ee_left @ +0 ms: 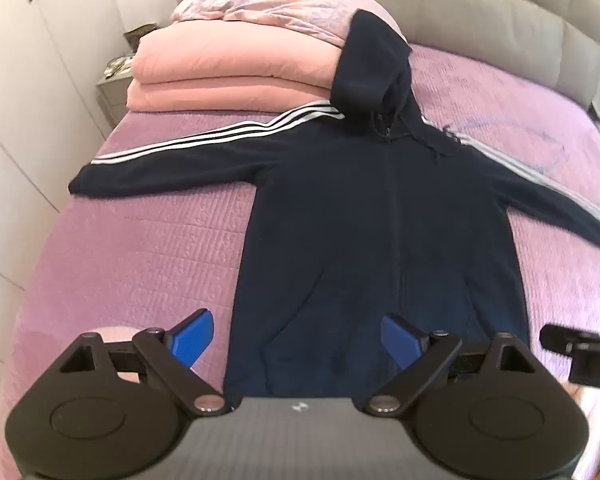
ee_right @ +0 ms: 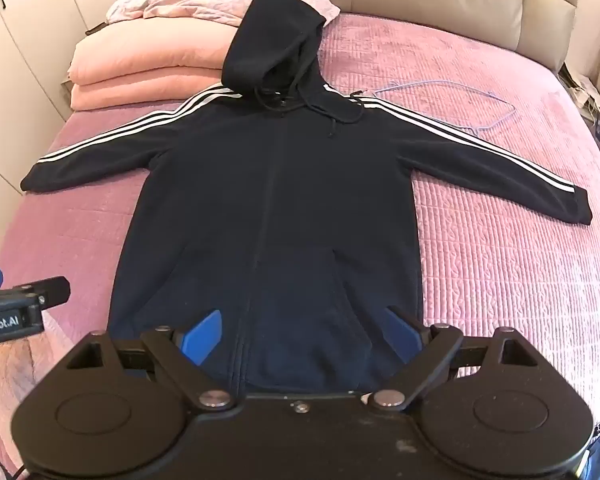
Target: Fold large clothes
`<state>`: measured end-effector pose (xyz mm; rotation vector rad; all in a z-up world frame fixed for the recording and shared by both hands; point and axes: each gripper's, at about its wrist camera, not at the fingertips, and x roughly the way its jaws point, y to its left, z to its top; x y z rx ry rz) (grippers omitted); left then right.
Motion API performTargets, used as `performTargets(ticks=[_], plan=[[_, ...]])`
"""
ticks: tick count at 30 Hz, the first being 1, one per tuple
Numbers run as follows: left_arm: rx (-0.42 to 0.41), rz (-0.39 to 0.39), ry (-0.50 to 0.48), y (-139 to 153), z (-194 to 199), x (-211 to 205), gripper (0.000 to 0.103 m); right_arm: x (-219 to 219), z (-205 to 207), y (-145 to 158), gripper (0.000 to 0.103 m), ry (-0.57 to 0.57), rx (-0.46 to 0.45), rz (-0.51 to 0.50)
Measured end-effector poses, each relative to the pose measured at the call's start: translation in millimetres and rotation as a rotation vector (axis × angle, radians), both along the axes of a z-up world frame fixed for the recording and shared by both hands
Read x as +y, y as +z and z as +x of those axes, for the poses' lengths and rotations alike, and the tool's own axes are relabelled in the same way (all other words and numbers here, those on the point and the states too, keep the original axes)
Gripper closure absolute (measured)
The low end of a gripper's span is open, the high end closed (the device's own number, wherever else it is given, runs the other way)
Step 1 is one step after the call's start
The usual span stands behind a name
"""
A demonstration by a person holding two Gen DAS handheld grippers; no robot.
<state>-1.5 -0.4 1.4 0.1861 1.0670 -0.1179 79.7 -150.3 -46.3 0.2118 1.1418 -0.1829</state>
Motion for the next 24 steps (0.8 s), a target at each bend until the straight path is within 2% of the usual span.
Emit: performTargets(ticks=[2,3,7,10,15,19,21,23,24], plan=[[-0.013,0.0,0.019,1.1,-2.3,-4.0,0.013,-1.4,0.6,-0.2,0.0,0.005,-0.003,-0.004],[-0.041,-0.028,0.035,2.3,-10.7,0.2,0.013,-2.5,1.0,-0.5,0.0,0.007,-0.004,-0.004],[-0.007,-0.022,0.025,-0.7,-4.5,-4.4,0.017,-3.5,-1.4,-2.1,0.0,0.014,-0.006,-0.01],[0.02,-0.073,0.03,-3.2,0.1,9.6,0.017,-3.0,-1.9,-3.0,0.0,0.02,-0.002,-0.018],[0.006,-0.049,0.023,-4.9,2.4,8.0,0.012,-7.3,-0.4,-3.0,0.0,-0.009,-0.006,-0.005],[0.047,-0.102,0.017,-10.8,7.4,9.7,0.013,-7.1,0.2,-3.6,0.0,-0.015,-0.002,-0.017],[0.024,-0.069,0.012,-12.3,7.1,6.4,0.013,-6.0,0.5,-3.0,0.0,-0.014,-0.006,-0.015],[-0.007,0.018,0.036,-14.5,6.8,2.5,0.013,-3.8,0.2,-4.0,0.0,-0.01,-0.006,-0.007],[-0.015,0.037,0.043,-15.1,6.5,1.5,0.013,-3.0,0.4,-4.2,0.0,-0.009,-0.004,-0.005]])
